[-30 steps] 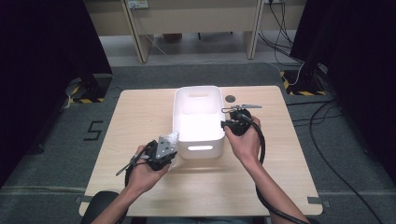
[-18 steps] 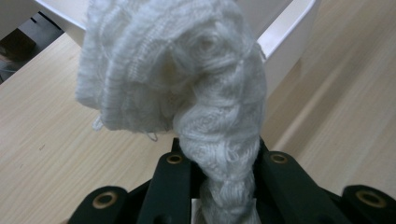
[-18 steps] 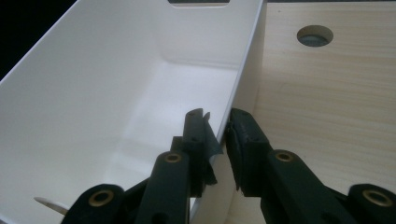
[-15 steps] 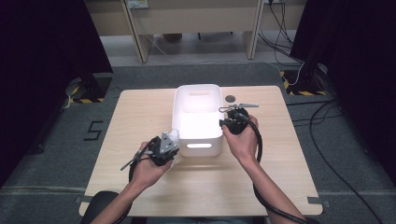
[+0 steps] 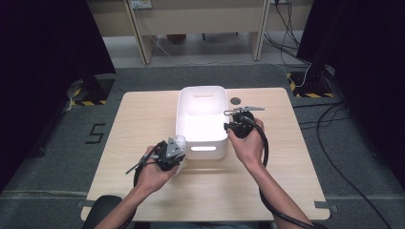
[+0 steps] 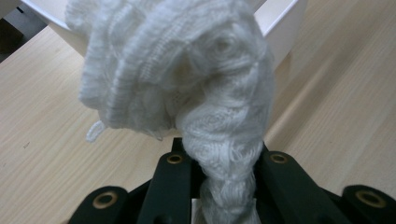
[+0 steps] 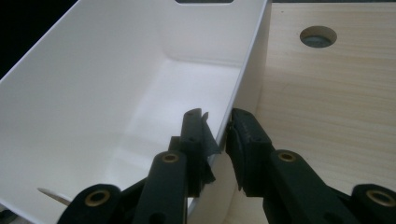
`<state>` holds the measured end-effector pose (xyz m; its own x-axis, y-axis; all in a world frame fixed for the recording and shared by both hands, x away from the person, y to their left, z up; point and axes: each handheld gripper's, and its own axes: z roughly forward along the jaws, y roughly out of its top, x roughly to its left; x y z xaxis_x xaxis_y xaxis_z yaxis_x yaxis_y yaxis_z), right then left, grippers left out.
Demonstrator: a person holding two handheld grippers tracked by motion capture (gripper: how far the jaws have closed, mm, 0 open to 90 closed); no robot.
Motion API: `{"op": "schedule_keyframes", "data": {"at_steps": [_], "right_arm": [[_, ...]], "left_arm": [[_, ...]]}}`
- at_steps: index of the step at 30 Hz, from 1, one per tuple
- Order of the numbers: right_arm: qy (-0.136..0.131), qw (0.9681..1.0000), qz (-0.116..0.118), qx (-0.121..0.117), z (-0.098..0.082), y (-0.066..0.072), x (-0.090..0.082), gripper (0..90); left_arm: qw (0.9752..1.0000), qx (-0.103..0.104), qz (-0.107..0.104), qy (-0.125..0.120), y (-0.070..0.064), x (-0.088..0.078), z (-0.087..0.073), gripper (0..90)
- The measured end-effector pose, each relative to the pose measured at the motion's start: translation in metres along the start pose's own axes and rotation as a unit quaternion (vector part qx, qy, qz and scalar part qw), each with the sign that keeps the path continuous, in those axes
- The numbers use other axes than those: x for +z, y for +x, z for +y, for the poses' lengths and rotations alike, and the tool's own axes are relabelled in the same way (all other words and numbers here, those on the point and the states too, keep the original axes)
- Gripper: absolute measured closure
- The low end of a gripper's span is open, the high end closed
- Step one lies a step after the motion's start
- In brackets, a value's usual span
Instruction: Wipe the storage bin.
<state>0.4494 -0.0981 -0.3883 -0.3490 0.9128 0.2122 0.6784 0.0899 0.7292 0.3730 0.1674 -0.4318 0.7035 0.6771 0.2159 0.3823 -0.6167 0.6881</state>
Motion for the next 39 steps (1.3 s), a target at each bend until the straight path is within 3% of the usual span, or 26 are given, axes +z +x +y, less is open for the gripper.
{"op": "schedule_keyframes", "data": {"at_steps": [39], "right_arm": [[-0.006, 0.9999, -0.004, -0.008, -0.002, 0.002, 0.0, 76.1]], "left_arm": [[0.9992, 0.0, -0.011, 0.039, -0.006, 0.03, -0.006, 79.0]]}}
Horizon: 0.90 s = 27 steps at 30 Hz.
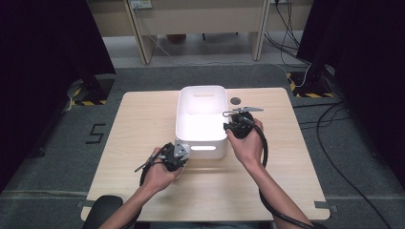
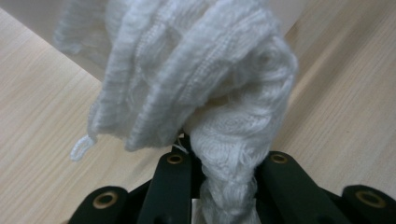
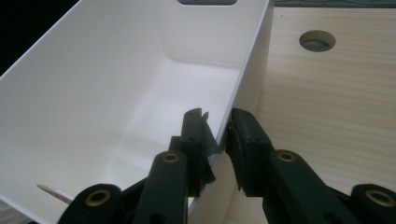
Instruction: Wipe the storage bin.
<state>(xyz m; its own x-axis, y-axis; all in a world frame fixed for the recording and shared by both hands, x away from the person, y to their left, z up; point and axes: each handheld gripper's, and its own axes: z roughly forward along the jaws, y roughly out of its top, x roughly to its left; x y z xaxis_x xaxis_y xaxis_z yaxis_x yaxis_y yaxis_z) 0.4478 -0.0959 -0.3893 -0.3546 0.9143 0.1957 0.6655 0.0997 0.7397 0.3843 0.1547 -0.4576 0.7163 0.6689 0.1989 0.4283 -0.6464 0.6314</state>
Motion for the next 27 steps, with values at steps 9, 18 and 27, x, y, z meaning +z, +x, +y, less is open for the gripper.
{"op": "schedule_keyframes", "data": {"at_steps": [9, 18, 27], "right_arm": [[0.0, 1.0, 0.0, 0.002, 0.0, 0.0, 0.0, 76.0], [-0.001, 1.0, 0.001, 0.0, -0.001, 0.0, 0.0, 75.6], [-0.001, 1.0, -0.001, 0.001, -0.001, 0.002, 0.0, 75.5]], "left_arm": [[1.0, 0.0, -0.006, 0.005, -0.002, 0.005, 0.0, 79.0], [0.9999, 0.0, -0.009, 0.012, -0.003, 0.012, -0.001, 79.0], [0.9999, 0.001, -0.011, 0.005, -0.008, 0.014, 0.003, 79.0]]}}
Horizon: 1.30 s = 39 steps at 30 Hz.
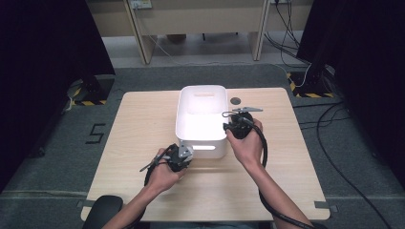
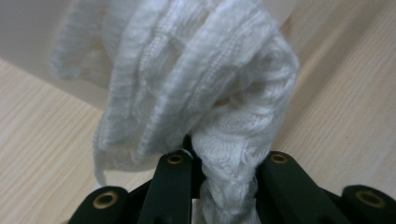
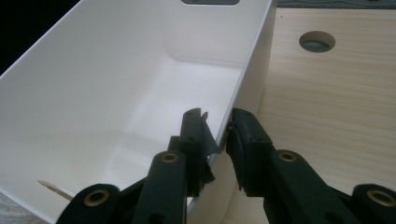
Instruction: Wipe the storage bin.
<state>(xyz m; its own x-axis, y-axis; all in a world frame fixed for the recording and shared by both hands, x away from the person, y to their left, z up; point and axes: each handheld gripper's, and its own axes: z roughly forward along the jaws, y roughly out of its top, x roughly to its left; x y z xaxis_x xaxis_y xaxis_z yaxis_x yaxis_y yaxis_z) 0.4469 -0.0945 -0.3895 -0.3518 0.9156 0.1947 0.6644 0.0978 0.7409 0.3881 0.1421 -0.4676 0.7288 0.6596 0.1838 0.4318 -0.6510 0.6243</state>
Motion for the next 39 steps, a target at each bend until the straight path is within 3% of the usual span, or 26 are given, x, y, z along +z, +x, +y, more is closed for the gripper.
{"op": "schedule_keyframes", "data": {"at_steps": [16, 39], "right_arm": [[-0.001, 1.0, 0.004, 0.0, 0.0, -0.001, 0.0, 74.9], [-0.001, 1.0, 0.003, -0.003, 0.0, -0.001, 0.001, 74.9]], "left_arm": [[1.0, 0.0, -0.002, -0.006, -0.002, 0.001, 0.004, 79.0], [0.9994, -0.002, 0.006, -0.035, 0.004, -0.023, 0.017, 79.1]]}}
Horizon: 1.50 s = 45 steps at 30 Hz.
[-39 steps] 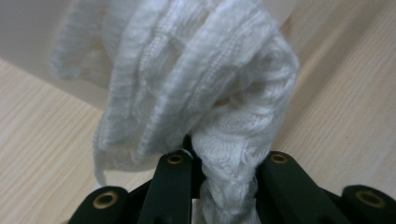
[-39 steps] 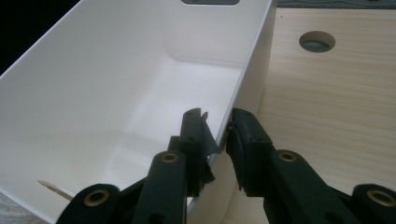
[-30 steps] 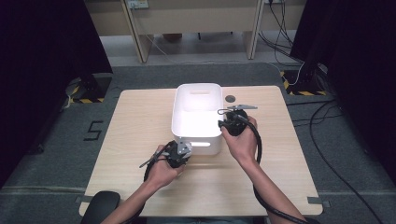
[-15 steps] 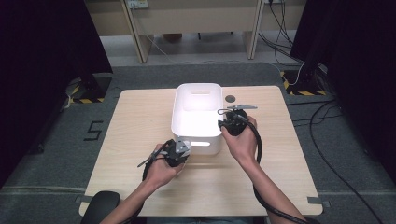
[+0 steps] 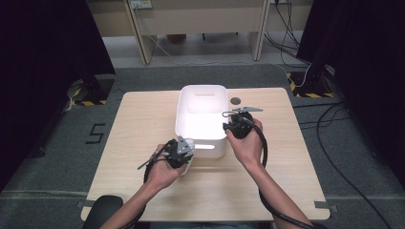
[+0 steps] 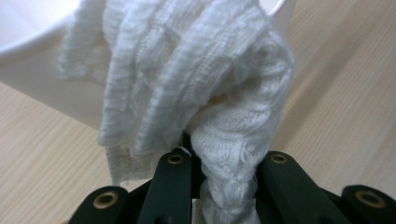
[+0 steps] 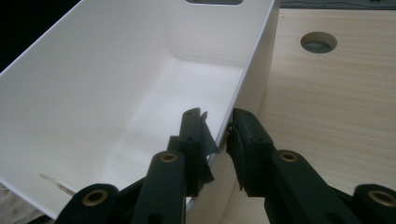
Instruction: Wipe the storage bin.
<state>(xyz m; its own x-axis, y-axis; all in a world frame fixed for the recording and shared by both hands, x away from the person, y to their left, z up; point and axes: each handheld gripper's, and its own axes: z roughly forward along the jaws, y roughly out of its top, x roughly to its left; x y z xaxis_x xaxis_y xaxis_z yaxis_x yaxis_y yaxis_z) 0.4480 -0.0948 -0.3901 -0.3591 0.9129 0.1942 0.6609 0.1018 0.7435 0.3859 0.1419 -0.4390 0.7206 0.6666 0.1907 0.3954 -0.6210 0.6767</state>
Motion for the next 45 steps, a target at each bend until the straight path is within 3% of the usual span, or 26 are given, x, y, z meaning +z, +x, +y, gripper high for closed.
{"op": "schedule_keyframes", "data": {"at_steps": [14, 28, 45], "right_arm": [[-0.001, 1.0, 0.0, 0.0, 0.0, 0.0, 0.0, 74.9], [0.0, 1.0, 0.001, -0.001, 0.0, 0.0, 0.0, 74.6], [-0.001, 1.0, 0.003, -0.001, 0.0, 0.001, 0.0, 74.2]], "left_arm": [[1.0, 0.008, 0.003, -0.004, -0.001, -0.007, 0.009, 79.1], [0.9998, 0.017, -0.003, -0.005, -0.008, -0.004, 0.018, 79.1], [0.9998, 0.02, -0.006, 0.008, -0.013, 0.008, 0.014, 79.0]]}}
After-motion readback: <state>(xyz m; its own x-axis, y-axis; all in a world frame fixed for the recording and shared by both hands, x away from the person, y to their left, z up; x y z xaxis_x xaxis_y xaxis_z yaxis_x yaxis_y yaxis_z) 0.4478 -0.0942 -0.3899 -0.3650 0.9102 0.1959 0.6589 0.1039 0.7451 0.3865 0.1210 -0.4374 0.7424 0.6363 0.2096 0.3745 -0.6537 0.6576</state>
